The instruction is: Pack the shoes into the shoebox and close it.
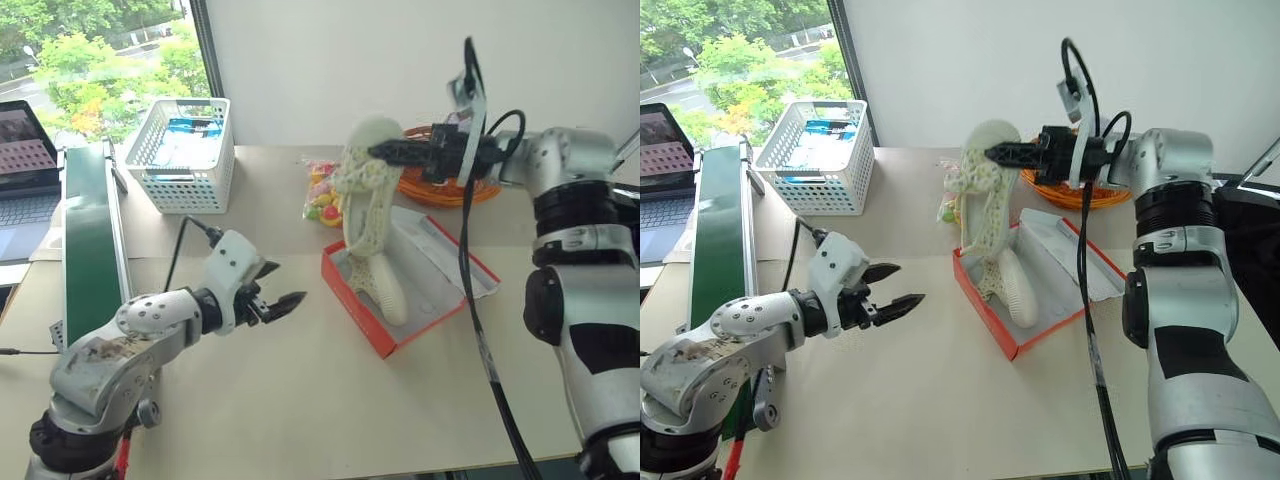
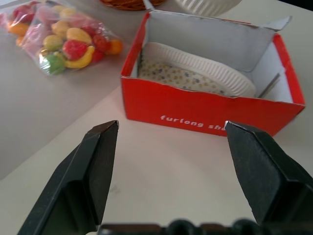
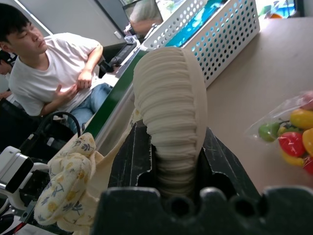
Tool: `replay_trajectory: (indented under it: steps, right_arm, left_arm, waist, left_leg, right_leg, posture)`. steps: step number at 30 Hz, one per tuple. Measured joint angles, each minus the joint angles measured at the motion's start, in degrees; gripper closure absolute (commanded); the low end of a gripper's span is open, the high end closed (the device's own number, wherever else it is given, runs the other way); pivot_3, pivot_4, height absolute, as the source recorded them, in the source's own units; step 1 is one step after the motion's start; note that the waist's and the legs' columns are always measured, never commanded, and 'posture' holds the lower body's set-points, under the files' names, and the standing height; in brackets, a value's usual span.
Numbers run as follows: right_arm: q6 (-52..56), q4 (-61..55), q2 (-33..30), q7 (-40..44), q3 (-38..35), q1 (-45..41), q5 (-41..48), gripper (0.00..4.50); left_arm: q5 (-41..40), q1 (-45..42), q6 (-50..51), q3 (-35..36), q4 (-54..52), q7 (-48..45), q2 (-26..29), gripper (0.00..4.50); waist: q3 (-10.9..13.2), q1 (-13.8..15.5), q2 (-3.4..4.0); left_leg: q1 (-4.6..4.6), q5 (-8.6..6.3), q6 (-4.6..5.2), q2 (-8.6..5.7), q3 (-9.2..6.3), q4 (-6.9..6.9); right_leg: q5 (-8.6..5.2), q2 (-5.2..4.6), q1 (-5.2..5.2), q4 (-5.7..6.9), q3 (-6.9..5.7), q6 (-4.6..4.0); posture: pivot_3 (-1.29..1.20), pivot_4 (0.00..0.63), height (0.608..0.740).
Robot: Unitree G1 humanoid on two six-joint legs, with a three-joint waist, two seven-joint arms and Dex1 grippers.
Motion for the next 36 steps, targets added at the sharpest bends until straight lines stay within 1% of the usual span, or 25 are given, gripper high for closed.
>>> replay_trajectory:
  steps: [8, 17, 22, 26, 30, 33, 36]
  right_arm:
    - [-5.4, 5.7, 1.4, 2.5, 0.8, 4.2, -4.5, 3.99]
    - [-9.1, 10.2, 1.6, 1.9, 0.4, 7.1, -7.4, 3.99]
    - [-11.3, 10.8, 3.5, 0.9, 1.0, 10.5, -10.2, 3.99]
    - [-15.8, 9.4, 3.7, 0.4, 4.9, 11.8, -14.7, 3.99]
    - [-21.4, 5.3, 3.5, 0.4, 9.0, 13.0, -18.9, 3.99]
    - [-27.1, -0.4, 2.5, 1.9, 13.8, 14.9, -22.8, 3.99]
    - [-30.1, -3.8, 1.6, 3.9, 16.6, 15.4, -25.0, 3.99]
  left_arm:
    - [0.1, 1.1, -0.1, -0.3, -1.7, 0.8, 0.2, 0.81]
    - [0.1, 1.4, 0.1, -0.8, -2.5, 2.5, -0.3, 0.81]
    - [0.1, 1.2, 0.1, -1.1, -2.5, 2.7, -0.2, 0.81]
    - [0.3, 0.9, 0.1, -1.9, -2.5, 3.0, -0.2, 0.81]
    - [0.3, 0.5, 0.1, -2.3, -2.5, 3.1, -0.2, 0.81]
    - [0.4, 0.4, 0.1, -2.7, -2.5, 3.2, -0.2, 0.81]
    - [0.8, 0.4, 0.1, -3.1, -2.5, 3.2, -0.2, 0.81]
  waist:
    - [0.0, 0.4, 0.00]
    - [0.0, 0.2, 0.00]
    - [0.0, 0.3, 0.00]
    - [0.0, 0.3, 0.00]
    - [0.0, 0.4, 0.01]
    - [0.0, 0.8, 0.01]
    - [0.0, 1.0, 0.02]
  left_leg:
    - [-0.01, 0.00, 0.00, -0.01, -0.01, 0.02]
    - [0.03, 0.00, 0.00, -0.01, -0.01, 0.07]
    - [0.05, 0.01, 0.00, -0.02, -0.02, 0.09]
    - [0.05, 0.01, -0.01, -0.03, -0.02, 0.10]
    - [0.11, 0.01, -0.01, -0.03, -0.04, 0.11]
    - [0.12, 0.01, -0.01, -0.06, -0.05, 0.16]
    - [0.12, 0.01, -0.01, -0.07, -0.06, 0.19]
  right_leg:
    - [0.00, -0.01, 0.02, 0.00, -0.01, 0.01]
    - [0.00, 0.01, 0.06, 0.03, 0.01, 0.01]
    - [0.01, 0.00, 0.09, 0.04, 0.01, 0.02]
    - [0.01, 0.00, 0.09, 0.04, 0.01, 0.03]
    - [0.01, 0.00, 0.16, 0.05, 0.00, 0.04]
    - [0.01, -0.03, 0.21, 0.05, -0.01, 0.07]
    - [0.01, -0.03, 0.23, 0.04, -0.02, 0.08]
  posture:
    - [0.00, 0.150, 0.740]
    - [0.00, 0.150, 0.740]
    - [0.00, 0.150, 0.740]
    - [0.00, 0.150, 0.740]
    - [0.00, 0.150, 0.740]
    - [0.00, 0.150, 0.740]
    - [0.00, 0.150, 0.740]
